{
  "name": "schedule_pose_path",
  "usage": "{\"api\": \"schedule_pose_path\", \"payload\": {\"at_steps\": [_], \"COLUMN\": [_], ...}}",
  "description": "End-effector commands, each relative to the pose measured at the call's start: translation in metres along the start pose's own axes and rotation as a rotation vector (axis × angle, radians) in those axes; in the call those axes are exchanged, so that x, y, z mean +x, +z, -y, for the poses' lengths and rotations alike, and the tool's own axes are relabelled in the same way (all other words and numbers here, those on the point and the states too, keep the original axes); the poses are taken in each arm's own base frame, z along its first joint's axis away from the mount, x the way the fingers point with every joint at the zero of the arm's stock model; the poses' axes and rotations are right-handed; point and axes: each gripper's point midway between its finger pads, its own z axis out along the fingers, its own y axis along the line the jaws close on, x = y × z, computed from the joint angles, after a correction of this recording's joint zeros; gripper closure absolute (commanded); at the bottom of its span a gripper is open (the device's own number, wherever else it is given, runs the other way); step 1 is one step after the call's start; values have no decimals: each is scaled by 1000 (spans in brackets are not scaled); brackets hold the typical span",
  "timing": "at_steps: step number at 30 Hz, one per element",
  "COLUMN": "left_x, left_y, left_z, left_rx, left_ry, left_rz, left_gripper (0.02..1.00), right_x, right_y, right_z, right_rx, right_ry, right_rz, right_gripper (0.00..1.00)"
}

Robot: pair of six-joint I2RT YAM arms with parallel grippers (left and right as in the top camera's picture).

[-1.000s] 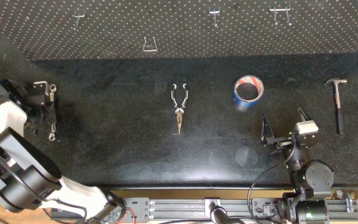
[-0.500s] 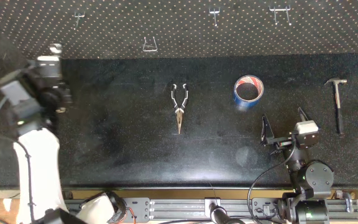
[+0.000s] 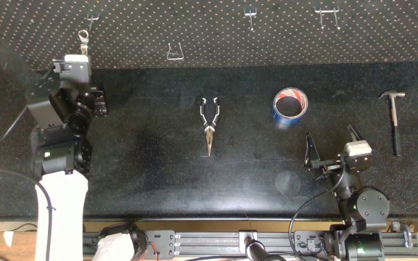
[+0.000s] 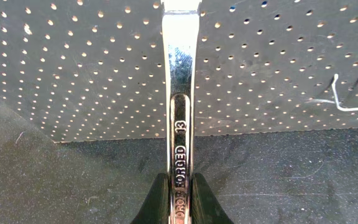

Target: Place Tools Onto Pegboard

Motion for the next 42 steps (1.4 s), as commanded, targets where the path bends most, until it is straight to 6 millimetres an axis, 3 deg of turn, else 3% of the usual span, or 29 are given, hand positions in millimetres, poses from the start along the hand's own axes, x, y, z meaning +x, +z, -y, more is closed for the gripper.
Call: {"api": "schedule_pose_path", "payload": {"at_steps": [1,28,34,35,36,38,39,40,42], "left_x": [-4,12,12,12,10,5,3,0,2], "left_y": [5,28,46,50,55,58,58,58,54], "left_z": [-6,2,0,0,-1,-2,-3,-3,-3], "left_rx": [-29,18,15,15,12,8,5,3,1], "left_ry": [-18,33,35,35,36,37,38,39,38], "left_rz": [11,-43,-34,-29,-19,2,11,23,11], "left_gripper": [989,989,991,932,682,340,121,23,23], "right_x": [1,1,1,1,1,1,1,1,1], "right_y": [0,0,0,0,0,0,0,0,0], "right_z": [1,1,1,1,1,1,1,1,1], "right_rx": [4,4,4,4,4,4,4,4,4], "right_ry": [-10,-10,-10,-10,-10,-10,-10,-10,-10], "right_rz": [-1,-1,-1,-1,-1,-1,-1,-1,-1], "right_gripper": [25,25,25,25,25,25,25,25,25]}}
